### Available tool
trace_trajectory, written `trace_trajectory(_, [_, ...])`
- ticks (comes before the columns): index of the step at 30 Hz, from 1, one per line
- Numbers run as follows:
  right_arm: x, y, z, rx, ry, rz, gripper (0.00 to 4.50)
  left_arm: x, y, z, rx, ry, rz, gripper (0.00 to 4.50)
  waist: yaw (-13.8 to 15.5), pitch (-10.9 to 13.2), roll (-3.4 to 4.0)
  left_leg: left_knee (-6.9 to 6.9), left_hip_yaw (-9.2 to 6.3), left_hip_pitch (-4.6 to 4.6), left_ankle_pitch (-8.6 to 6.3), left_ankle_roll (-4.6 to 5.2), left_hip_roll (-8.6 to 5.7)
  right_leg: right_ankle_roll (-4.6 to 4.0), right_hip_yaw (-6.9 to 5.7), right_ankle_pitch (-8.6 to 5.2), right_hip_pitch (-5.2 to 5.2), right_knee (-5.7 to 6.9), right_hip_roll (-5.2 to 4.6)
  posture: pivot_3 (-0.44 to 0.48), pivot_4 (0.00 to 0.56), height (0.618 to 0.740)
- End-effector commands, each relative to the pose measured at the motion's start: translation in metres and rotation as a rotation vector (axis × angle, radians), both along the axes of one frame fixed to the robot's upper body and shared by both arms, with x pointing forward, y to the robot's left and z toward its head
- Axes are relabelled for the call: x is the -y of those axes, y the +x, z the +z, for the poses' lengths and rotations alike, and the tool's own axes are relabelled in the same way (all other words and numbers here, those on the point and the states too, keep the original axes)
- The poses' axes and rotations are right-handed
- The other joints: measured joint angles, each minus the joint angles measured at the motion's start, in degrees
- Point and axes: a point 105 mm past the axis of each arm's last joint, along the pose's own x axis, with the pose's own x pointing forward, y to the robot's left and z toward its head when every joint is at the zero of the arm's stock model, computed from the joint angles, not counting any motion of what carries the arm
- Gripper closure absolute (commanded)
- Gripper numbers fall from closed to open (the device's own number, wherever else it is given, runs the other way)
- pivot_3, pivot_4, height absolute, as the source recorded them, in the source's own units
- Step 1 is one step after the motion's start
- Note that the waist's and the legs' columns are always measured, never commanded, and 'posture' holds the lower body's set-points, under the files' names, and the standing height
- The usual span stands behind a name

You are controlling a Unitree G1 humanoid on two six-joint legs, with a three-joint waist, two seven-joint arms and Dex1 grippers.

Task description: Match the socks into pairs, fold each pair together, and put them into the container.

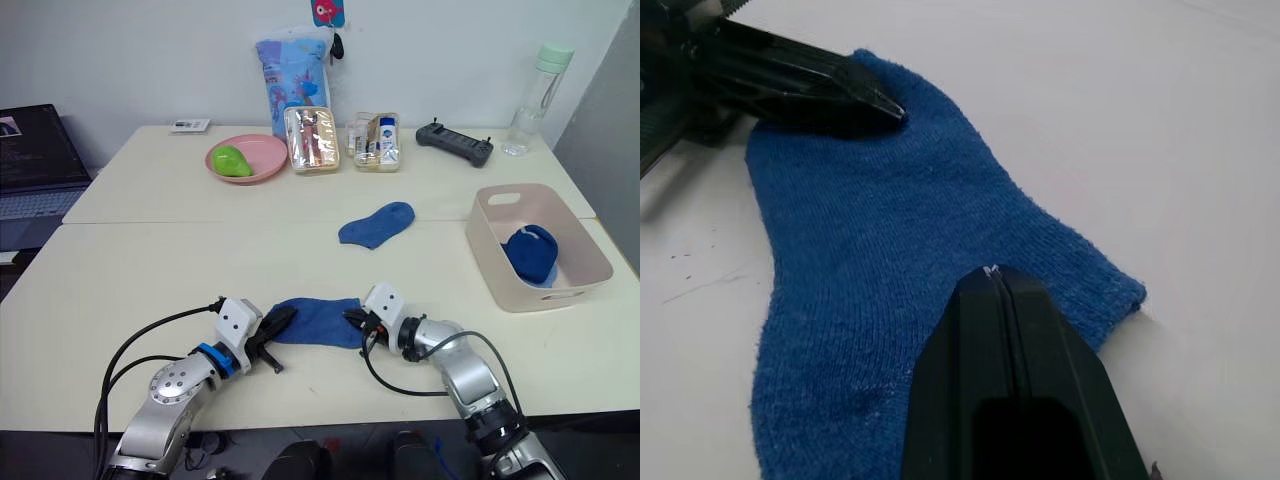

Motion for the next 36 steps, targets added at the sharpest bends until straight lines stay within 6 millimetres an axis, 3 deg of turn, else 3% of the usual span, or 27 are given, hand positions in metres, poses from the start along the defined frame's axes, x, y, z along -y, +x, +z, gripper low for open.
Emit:
trace_trajectory(1, [0.021,-0.001,-0.012,-0.024,-0.042,-0.043,4.5,-0.018,0.001,0.001,-0.029,-0.1,0.086,4.48,-0.05,0.0,0.0,0.0,0.0,0.06,0.0,0.0,0.0,0.0,-0.01,0.0,0.08,-0.01,0.0,0.0,0.15,0.74])
trace_trajectory(5, [0.035,-0.001,-0.012,-0.046,-0.055,-0.059,4.5,-0.027,-0.001,0.005,-0.152,-0.319,0.117,4.48,-0.04,-0.01,-0.01,0.01,-0.09,0.21,-0.01,0.01,0.0,0.02,-0.1,-0.02,0.32,-0.11,0.0,0.0,0.15,0.74])
trace_trajectory(8, [0.039,0.0,-0.009,-0.047,-0.05,-0.059,4.5,-0.027,-0.003,0.008,-0.194,-0.371,0.103,4.48,-0.06,-0.01,-0.01,0.0,-0.13,0.25,-0.01,0.01,0.0,0.02,-0.12,-0.02,0.39,-0.12,0.01,0.0,0.15,0.74])
trace_trajectory(11, [0.038,0.002,0.006,-0.052,0.01,-0.053,4.5,-0.021,-0.003,0.019,-0.216,-0.45,0.072,4.48,-0.06,-0.01,-0.01,0.01,-0.13,0.25,-0.01,0.01,0.0,0.03,-0.12,-0.02,0.4,-0.12,0.01,0.0,0.15,0.74])
trace_trajectory(16, [0.033,0.003,0.05,-0.028,0.141,-0.015,4.5,-0.02,-0.006,0.041,-0.168,-0.395,0.033,4.48,-0.06,0.04,0.0,0.0,-0.16,0.19,-0.01,0.01,0.0,0.02,-0.11,-0.02,0.35,-0.12,0.01,0.0,0.15,0.74])
trace_trajectory(19, [0.051,0.017,0.07,0.052,0.137,-0.101,3.9,-0.045,-0.004,0.06,-0.077,-0.338,0.099,4.5,-0.08,0.04,0.0,0.0,-0.16,0.2,-0.01,0.01,0.0,0.02,-0.11,-0.02,0.34,-0.12,0.02,0.0,0.15,0.74])
trace_trajectory(24, [0.083,0.044,0.076,0.134,0.077,-0.274,2.1,-0.09,-0.008,0.067,0.017,-0.164,0.208,2.96,-0.05,0.05,0.01,-0.08,-0.14,0.17,-0.01,0.01,0.0,-0.02,-0.09,-0.05,0.27,-0.15,0.03,0.0,0.15,0.74])
trace_trajectory(30, [0.081,0.053,0.071,0.142,0.058,-0.289,0.01,-0.106,-0.011,0.053,0.023,-0.099,0.262,1.0,-0.07,0.05,0.02,-0.2,-0.08,0.17,-0.01,0.0,-0.01,-0.03,-0.05,-0.04,0.25,-0.21,0.02,0.0,0.15,0.74])
trace_trajectory(33, [0.063,0.056,0.071,0.165,0.032,-0.235,0.0,-0.1,-0.009,0.059,0.051,-0.102,0.255,0.04,-0.08,0.05,0.02,-0.22,-0.08,0.16,0.0,0.0,0.0,-0.03,-0.05,-0.04,0.23,-0.21,0.01,0.0,0.15,0.74])
trace_trajectory(36, [0.048,0.066,0.071,0.196,-0.031,-0.2,0.0,-0.077,-0.008,0.078,0.084,-0.111,0.162,0.04,-0.12,0.07,0.0,-0.22,-0.07,0.16,0.0,0.0,0.01,-0.03,-0.05,-0.04,0.21,-0.2,0.02,0.0,0.15,0.74])
